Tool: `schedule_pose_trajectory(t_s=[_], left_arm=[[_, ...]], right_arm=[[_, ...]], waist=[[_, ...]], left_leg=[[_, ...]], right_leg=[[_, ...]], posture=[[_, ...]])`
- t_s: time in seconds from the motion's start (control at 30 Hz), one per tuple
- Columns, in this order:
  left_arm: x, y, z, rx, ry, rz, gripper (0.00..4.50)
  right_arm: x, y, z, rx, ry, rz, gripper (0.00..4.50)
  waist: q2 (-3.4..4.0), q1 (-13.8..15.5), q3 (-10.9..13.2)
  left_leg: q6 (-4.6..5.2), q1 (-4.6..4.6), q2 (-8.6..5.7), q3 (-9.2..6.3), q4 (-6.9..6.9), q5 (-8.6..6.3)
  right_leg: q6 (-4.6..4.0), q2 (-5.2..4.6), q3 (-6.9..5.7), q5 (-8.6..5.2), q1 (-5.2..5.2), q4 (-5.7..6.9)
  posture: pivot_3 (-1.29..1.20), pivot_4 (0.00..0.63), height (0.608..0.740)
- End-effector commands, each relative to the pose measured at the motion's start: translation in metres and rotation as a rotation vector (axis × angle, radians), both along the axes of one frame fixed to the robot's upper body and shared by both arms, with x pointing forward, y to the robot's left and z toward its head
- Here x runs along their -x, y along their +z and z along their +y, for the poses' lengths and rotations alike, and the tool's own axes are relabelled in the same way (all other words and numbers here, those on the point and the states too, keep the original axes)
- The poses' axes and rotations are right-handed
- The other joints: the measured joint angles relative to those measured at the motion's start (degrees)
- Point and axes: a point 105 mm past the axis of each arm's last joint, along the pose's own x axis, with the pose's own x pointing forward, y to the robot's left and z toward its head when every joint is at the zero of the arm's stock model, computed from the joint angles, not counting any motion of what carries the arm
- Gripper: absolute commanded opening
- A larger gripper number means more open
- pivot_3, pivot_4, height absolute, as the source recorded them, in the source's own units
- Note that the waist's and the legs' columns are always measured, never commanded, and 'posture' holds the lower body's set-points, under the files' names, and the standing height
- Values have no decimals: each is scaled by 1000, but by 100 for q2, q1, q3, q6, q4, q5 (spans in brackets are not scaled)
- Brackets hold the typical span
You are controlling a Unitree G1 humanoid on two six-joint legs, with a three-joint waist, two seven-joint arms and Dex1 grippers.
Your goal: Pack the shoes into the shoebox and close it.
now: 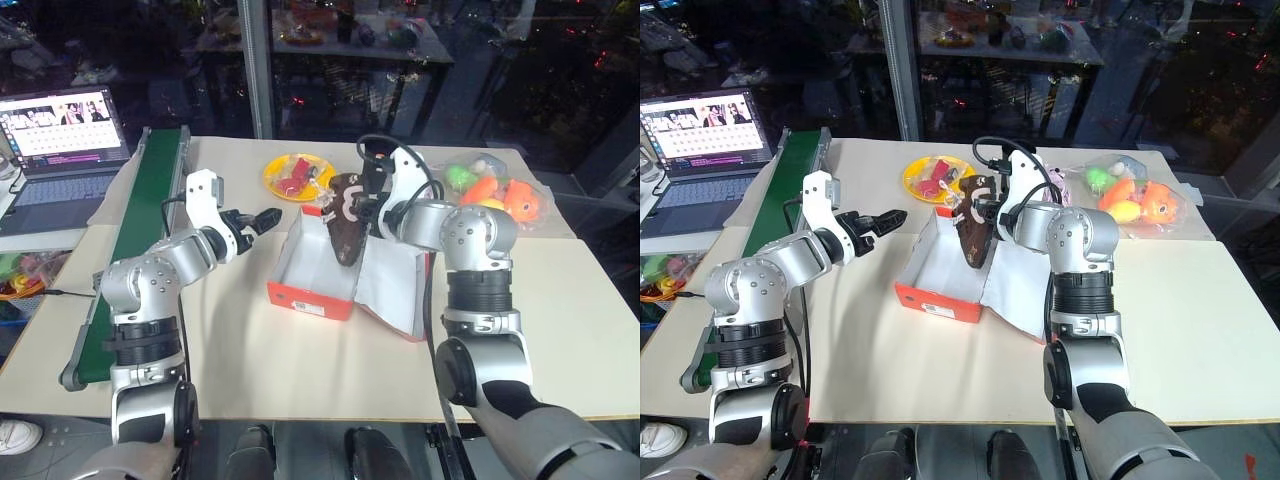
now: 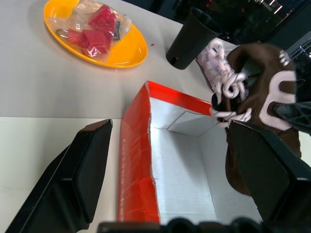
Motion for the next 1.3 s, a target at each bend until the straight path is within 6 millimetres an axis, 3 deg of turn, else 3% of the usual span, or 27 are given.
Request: schedule_pose_trajectory(t_s=[0.03, 0.23, 0.67, 0.9, 1.17, 1.3], left_arm=[[2, 10, 0, -4, 13, -55, 4107], [4, 4, -6, 6, 10, -45, 4107], [8, -3, -12, 28, 12, -30, 4107], [10, -6, -11, 28, 19, -25, 4151], [8, -7, -6, 2, 37, -27, 4151], [7, -6, -6, -1, 37, -29, 4151]], right_arm=[[2, 10, -3, 7, -28, 19, 211], [6, -13, -4, -44, -81, 134, 211], [15, -54, -15, 58, -169, 288, 211], [16, -54, -10, 83, -160, 279, 194], [13, -30, -5, 98, -141, 190, 191], [15, -29, -4, 112, -123, 182, 191]], waist=[[0, -6, 0], [0, -21, 0], [0, -12, 0], [0, -23, 0], [1, -24, 0], [1, -24, 0]], left_leg=[[0, 0, 0, 0, 0, 0], [0, 0, 0, 0, -1, 0], [0, 0, -1, -1, 1, 0], [0, 0, -1, -2, 1, 0], [0, 1, -1, -2, 0, 0], [0, 1, -1, -2, -1, 0]], right_leg=[[0, 0, 0, 0, 0, -1], [0, 0, 0, 0, 0, -1], [1, -1, 0, 0, 3, -3], [1, 0, -1, 0, 2, 0], [1, 0, -1, 0, 2, -1], [1, 0, -1, 0, 1, -2]], posture=[[0, 150, 736], [0, 150, 736], [0, 150, 736], [0, 150, 736], [0, 150, 736], [0, 150, 736]])
